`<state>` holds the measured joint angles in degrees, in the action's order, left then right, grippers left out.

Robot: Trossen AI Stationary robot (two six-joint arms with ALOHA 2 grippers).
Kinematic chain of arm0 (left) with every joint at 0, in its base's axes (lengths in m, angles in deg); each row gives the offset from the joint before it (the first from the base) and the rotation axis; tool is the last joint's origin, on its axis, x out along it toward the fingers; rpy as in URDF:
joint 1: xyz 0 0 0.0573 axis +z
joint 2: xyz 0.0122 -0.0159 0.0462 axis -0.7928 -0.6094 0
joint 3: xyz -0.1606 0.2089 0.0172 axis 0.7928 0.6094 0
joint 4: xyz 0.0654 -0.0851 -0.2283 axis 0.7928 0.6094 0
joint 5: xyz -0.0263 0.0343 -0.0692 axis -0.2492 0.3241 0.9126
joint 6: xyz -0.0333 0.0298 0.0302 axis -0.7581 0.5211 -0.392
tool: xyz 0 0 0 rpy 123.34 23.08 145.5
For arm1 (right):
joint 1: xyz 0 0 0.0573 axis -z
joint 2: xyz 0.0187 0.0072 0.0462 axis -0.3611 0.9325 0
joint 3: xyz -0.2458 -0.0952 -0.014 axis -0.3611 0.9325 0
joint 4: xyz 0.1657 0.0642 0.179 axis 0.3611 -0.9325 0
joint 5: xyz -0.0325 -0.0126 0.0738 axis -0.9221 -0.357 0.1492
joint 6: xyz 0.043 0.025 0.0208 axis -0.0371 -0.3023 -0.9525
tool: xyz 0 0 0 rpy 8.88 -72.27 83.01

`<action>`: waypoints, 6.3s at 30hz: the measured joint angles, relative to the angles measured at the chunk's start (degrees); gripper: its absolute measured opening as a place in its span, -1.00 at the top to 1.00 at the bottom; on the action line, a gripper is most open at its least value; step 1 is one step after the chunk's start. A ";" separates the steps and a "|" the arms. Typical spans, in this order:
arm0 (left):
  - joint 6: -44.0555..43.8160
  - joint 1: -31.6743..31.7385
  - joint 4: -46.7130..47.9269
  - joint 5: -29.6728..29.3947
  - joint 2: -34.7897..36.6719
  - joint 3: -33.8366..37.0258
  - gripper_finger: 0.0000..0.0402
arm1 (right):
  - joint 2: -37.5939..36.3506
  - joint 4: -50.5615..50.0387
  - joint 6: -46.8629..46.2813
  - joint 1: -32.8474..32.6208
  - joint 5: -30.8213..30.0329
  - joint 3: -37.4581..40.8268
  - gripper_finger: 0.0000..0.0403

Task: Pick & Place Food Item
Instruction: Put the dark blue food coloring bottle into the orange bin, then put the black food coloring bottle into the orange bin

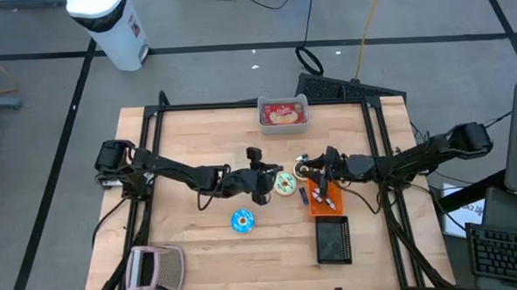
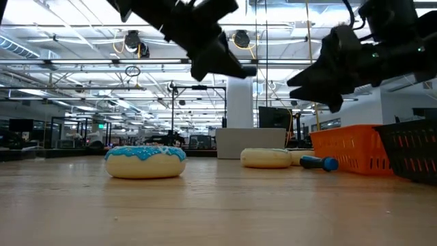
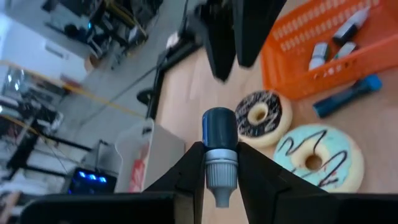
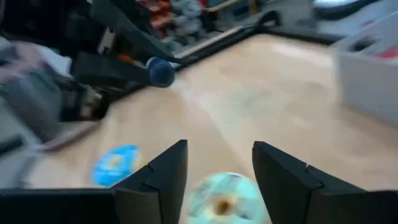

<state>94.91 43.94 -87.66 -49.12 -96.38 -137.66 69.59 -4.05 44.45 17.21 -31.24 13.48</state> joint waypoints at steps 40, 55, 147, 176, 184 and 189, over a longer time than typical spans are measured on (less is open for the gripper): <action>1.42 -2.12 1.73 -2.08 0.07 -1.03 0.62 | 20.11 10.79 -2.08 4.05 16.30 -16.31 0.03; 1.48 -2.17 2.03 -2.08 0.09 -1.03 0.62 | 20.11 10.71 -2.27 5.50 19.16 -16.22 0.58; -28.55 -1.51 -33.37 -0.21 35.30 40.87 -0.20 | -22.21 -52.10 3.69 -8.05 14.21 -2.29 0.45; -29.84 -1.51 -32.29 -0.26 35.30 40.85 -0.20 | -0.62 -53.99 38.80 24.62 14.89 -19.53 0.03; -31.18 -1.51 -28.97 -0.41 35.28 40.81 -0.20 | 14.52 -53.93 45.25 28.03 17.42 -24.24 0.01; -31.56 -1.51 -28.29 -0.41 35.28 40.81 -0.20 | 18.27 -53.86 47.50 27.99 19.63 -25.60 0.08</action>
<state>63.35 42.43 -115.94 -49.53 -61.10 -96.85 87.86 -57.92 91.95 45.20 -11.60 -12.12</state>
